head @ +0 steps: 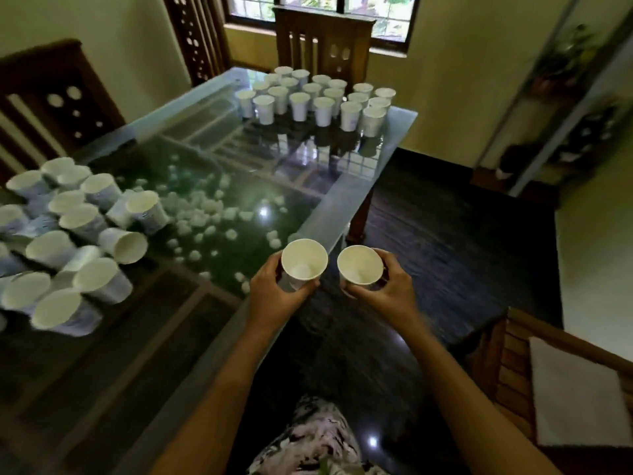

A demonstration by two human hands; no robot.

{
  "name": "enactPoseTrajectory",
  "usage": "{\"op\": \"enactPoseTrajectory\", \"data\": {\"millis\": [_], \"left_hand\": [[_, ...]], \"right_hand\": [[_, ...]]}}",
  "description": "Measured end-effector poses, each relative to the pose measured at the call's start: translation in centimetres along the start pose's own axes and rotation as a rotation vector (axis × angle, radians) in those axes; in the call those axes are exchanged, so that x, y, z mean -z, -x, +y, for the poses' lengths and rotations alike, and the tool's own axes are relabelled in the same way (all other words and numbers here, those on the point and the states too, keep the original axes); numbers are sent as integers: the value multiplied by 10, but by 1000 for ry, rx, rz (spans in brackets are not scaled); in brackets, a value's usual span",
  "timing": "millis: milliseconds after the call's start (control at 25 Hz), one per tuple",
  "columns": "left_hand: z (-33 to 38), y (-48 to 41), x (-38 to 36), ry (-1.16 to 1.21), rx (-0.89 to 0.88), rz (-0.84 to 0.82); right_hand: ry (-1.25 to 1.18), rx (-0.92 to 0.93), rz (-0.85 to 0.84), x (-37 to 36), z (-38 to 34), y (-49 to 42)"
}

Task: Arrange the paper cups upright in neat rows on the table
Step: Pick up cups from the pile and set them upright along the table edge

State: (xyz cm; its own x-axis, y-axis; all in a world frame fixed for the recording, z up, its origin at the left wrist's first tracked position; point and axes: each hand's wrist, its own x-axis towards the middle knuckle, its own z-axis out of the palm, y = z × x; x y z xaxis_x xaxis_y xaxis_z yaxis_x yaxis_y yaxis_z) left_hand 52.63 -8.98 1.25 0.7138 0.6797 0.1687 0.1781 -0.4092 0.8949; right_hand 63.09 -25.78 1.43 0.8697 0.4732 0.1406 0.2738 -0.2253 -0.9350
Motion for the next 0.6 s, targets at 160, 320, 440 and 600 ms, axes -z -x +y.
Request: {"op": "enactPoseTrajectory", "data": {"millis": [160, 320, 440, 600], "left_hand": [[5, -66, -65, 8, -19, -57], [15, -150, -125, 35, -31, -97], [23, -220, -154, 65, -41, -109], [29, -289, -171, 69, -15, -87]], "right_hand": [[24, -14, 41, 35, 30, -67], [66, -24, 75, 62, 56, -164], [64, -31, 73, 72, 63, -242], [38, -23, 21, 65, 68, -319]]}}
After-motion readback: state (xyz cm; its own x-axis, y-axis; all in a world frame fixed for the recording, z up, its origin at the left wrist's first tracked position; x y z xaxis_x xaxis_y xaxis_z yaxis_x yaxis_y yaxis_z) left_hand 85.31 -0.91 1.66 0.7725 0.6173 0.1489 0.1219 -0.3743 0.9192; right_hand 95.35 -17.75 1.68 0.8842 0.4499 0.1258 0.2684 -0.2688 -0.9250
